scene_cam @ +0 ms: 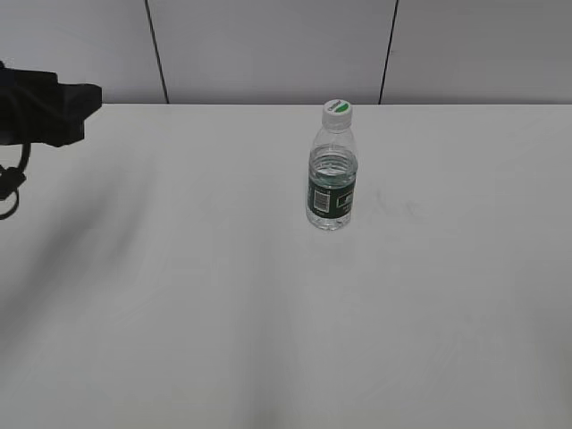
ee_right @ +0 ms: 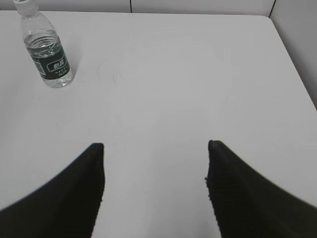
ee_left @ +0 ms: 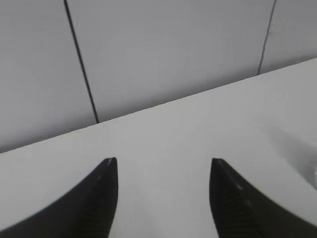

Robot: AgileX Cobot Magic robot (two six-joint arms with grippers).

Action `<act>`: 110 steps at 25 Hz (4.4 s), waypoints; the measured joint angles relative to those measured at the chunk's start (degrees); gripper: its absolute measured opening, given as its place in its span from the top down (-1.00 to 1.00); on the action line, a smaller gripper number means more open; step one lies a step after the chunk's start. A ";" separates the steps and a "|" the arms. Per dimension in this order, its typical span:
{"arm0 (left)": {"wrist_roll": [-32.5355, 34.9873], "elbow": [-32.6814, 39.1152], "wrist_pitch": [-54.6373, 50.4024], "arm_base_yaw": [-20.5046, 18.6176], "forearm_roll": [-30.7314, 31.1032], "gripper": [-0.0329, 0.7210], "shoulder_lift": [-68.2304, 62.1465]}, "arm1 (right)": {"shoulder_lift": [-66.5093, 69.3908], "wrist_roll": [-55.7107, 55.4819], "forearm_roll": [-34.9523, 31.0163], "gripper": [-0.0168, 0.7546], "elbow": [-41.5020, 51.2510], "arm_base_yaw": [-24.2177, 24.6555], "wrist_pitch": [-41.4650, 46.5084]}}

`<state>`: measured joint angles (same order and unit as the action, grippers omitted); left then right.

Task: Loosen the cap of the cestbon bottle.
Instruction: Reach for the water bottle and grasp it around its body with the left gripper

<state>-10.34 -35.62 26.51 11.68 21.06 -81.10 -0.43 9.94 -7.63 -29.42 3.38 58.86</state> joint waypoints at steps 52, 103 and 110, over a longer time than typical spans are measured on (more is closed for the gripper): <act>-28.86 -24.12 34.25 0.21 56.90 -0.26 -40.05 | 0.00 0.00 0.00 -0.33 0.00 0.00 0.00; -26.42 -51.52 29.56 15.11 43.86 -0.74 -62.24 | 0.00 0.00 0.00 -0.33 0.00 0.00 0.01; -26.37 -51.54 27.89 15.39 43.04 -0.60 -62.24 | 0.00 0.00 0.00 -0.33 0.00 0.00 0.01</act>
<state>-36.70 -87.15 54.40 27.07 64.10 -143.34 -0.43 9.94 -7.63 -29.42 3.38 58.88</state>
